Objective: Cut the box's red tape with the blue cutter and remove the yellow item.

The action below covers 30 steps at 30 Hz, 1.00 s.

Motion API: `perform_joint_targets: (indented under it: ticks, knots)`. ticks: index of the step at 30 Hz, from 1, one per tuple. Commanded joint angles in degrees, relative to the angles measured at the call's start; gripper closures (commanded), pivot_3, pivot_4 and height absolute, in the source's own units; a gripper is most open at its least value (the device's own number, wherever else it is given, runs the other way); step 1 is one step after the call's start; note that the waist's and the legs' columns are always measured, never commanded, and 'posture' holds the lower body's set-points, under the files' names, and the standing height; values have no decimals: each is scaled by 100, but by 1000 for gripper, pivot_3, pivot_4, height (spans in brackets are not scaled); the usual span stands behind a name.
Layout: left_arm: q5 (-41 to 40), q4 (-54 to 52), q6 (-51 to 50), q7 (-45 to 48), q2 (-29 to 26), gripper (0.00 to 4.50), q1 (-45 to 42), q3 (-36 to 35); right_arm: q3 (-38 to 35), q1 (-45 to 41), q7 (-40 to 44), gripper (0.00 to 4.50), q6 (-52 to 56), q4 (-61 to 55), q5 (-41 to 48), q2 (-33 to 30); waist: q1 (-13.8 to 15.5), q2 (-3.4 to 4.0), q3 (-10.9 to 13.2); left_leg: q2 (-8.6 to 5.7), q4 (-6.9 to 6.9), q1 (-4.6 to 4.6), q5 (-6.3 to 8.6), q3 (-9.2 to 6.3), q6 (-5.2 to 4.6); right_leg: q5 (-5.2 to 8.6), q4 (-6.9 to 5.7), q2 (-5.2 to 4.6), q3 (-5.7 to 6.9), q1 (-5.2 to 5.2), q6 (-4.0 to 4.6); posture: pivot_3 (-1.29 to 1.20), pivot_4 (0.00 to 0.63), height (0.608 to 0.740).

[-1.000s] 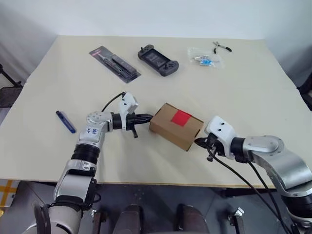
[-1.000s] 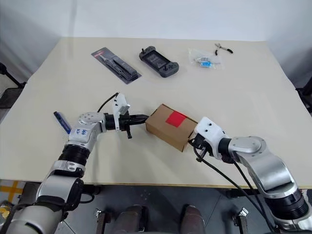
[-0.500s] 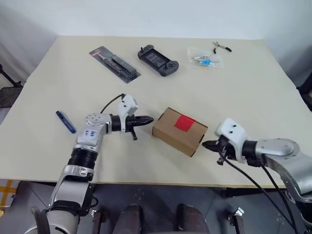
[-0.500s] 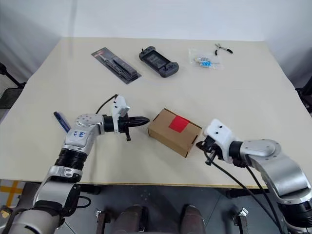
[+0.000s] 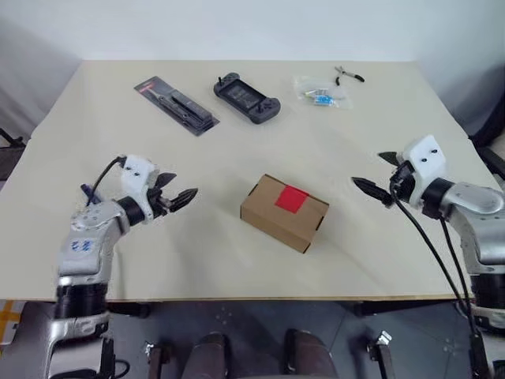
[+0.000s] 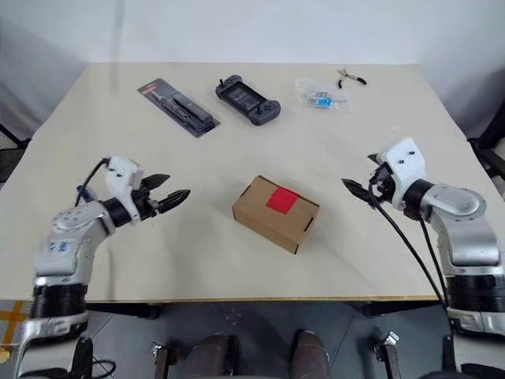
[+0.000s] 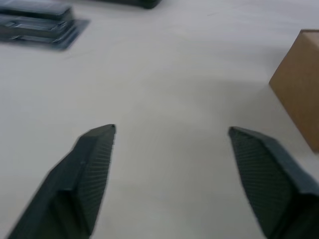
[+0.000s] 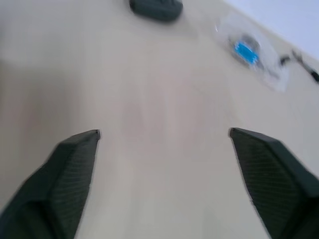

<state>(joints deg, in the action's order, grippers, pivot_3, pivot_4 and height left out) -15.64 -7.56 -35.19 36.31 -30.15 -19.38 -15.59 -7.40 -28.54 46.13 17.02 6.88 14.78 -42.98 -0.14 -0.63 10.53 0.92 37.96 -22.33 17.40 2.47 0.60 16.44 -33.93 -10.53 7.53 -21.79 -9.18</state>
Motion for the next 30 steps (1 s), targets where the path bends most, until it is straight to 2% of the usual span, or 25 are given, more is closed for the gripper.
perform_joint_targets:
  ticks: [1,5,7,8,12,15,21,26,30]
  knots:
    - [-374,-1318,-553,-547,85,61,738,-801,-3,-128,544,0,-617,373,143,66,15,0,0,0,1,1,2,-3,0,-1,-2,0,1,3,-1,0,150,740]
    - [-472,-2136,-485,-1375,570,61,1422,-1748,241,-337,1162,0,-823,764,150,108,20,0,0,1,9,3,2,-10,0,-1,3,1,5,14,-1,0,150,740]
    - [-497,-2394,-461,-1621,716,61,1640,-1992,331,-442,1367,0,-901,900,128,111,18,0,0,2,14,6,2,-9,0,-1,2,1,3,19,0,0,150,740]
    - [-507,-2445,-451,-1681,731,61,1684,-2014,342,-469,1410,0,-936,943,110,113,22,0,0,2,15,8,2,-9,0,-1,3,1,2,20,1,0,150,740]
    - [-1009,-3175,-531,-1644,1043,61,2734,-2693,488,-1044,1721,0,-1200,1540,95,367,-17,0,0,2,16,10,6,-1,0,-2,6,1,-7,20,3,0,150,740]
    - [-1258,-3417,-658,-1752,1078,61,3157,-2854,612,-1351,1885,0,-1376,1901,-27,480,-15,1,0,11,13,13,11,-2,6,-2,4,8,-3,16,4,0,150,740]
    - [-1199,-3496,-661,-2725,1515,61,2835,-2537,688,-1778,1901,0,-1660,2413,-191,677,107,0,0,9,31,12,13,-1,3,-2,4,7,-10,23,10,0,150,740]
    - [-586,-3052,-539,-4208,2148,61,1927,-2283,695,-1859,1878,0,-1711,2416,-228,847,127,0,-1,10,29,12,12,-1,4,-3,1,10,-7,21,10,0,150,740]
    - [-332,-2700,-832,-4814,2286,61,1359,-2009,663,-1841,1834,0,-1660,2326,-199,961,124,0,-1,9,29,12,13,3,4,-4,2,9,-8,21,10,0,150,740]
